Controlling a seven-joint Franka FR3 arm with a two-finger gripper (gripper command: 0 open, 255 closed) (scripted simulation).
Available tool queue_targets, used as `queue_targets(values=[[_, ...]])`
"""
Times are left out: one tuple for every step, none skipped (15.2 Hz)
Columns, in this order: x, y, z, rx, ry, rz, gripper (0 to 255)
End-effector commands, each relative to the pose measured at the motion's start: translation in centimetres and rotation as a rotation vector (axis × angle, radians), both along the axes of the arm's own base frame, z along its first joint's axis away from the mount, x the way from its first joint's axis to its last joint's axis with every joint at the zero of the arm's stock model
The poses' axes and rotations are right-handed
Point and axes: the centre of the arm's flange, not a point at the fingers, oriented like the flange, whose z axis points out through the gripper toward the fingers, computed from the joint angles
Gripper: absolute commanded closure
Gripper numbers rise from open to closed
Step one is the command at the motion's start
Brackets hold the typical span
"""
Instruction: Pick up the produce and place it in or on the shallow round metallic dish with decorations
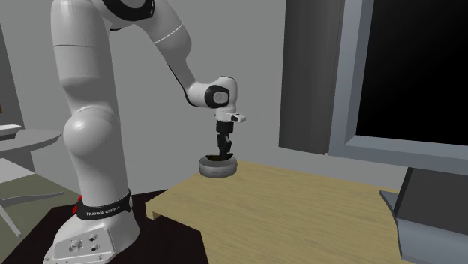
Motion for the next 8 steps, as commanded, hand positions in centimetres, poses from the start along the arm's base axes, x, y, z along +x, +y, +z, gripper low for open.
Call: queue_targets(values=[[0.08,-0.14,-0.36,0.000,-0.001,0.000,255],[0.08,-0.14,-0.36,0.000,-0.001,0.000,255],[0.08,-0.14,-0.36,0.000,-0.001,0.000,255],[0.08,-0.14,-0.36,0.000,-0.001,0.000,255],[0.08,-0.14,-0.36,0.000,-0.001,0.000,255],[0.08,-0.14,-0.36,0.000,-0.001,0.000,255],[0.08,-0.14,-0.36,0.000,-0.001,0.000,255],[0.08,-0.14,-0.36,0.000,-0.001,0.000,0]])
